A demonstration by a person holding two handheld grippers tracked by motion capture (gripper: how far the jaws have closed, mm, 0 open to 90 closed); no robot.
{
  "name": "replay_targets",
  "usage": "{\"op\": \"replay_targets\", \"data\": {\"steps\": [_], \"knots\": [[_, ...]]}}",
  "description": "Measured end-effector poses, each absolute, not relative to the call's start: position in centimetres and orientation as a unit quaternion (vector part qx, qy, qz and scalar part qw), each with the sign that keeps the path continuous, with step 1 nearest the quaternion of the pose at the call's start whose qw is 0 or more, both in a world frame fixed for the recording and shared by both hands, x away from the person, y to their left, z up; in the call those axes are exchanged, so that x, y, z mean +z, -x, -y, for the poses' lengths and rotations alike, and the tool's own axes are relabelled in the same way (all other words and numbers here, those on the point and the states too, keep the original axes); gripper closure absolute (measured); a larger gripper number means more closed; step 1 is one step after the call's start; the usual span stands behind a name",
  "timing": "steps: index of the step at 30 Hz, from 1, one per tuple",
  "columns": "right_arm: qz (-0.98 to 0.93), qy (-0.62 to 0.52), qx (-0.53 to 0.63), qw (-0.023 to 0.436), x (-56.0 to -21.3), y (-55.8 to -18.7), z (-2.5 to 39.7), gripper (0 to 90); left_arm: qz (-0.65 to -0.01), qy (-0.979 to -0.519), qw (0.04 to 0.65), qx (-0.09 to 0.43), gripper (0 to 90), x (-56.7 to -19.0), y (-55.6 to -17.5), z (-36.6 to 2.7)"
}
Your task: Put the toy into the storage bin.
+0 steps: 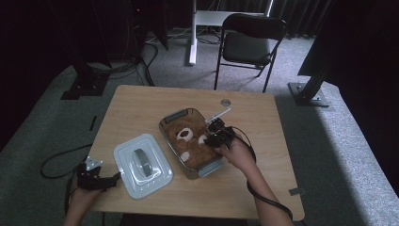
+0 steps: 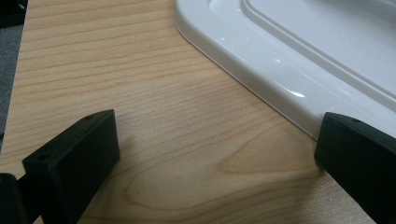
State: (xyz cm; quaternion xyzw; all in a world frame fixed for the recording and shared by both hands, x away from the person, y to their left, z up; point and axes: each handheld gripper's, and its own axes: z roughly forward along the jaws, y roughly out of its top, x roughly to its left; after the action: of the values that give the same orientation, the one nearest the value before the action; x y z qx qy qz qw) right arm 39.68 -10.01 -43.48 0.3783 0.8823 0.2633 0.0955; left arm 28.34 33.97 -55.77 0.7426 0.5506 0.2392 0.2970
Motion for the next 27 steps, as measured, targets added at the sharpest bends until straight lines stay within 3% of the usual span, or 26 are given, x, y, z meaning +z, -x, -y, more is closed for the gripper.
{"op": "replay_targets", "data": {"steps": [3,6,12,14,15,21,24,27], "knots": [[-0.903,-0.357,0.194,0.142,-44.5,-39.5,8.1,74.7,-0.551,-0.742,0.297,0.239,0.6,-55.8,-28.3,-34.0],[-0.905,-0.353,0.181,0.15,-44.5,-39.6,7.6,74.6,-0.552,-0.741,0.297,0.239,0.6,-55.8,-28.3,-33.9],[-0.888,-0.346,0.253,0.168,-43.1,-38.7,9.1,68.3,-0.556,-0.739,0.296,0.242,0.6,-55.8,-28.3,-33.9],[-0.878,-0.348,0.281,0.173,-42.3,-38.2,9.7,59.4,-0.557,-0.737,0.297,0.242,0.6,-55.8,-28.3,-33.8],[-0.871,-0.349,0.301,0.168,-41.8,-38.0,10.1,48.4,-0.557,-0.737,0.296,0.242,0.5,-55.8,-28.3,-33.8],[-0.815,-0.395,0.379,0.191,-39.6,-37.6,13.1,26.8,-0.561,-0.736,0.294,0.241,0.6,-55.7,-28.3,-33.8],[-0.79,-0.423,0.402,0.188,-39.7,-38.3,14.9,11.8,-0.577,-0.733,0.279,0.23,0.6,-55.2,-28.3,-33.7],[-0.786,-0.434,0.376,0.228,-40.9,-39.1,16.3,11.1,-0.581,-0.732,0.271,0.232,0.6,-54.5,-28.1,-33.4]]}}
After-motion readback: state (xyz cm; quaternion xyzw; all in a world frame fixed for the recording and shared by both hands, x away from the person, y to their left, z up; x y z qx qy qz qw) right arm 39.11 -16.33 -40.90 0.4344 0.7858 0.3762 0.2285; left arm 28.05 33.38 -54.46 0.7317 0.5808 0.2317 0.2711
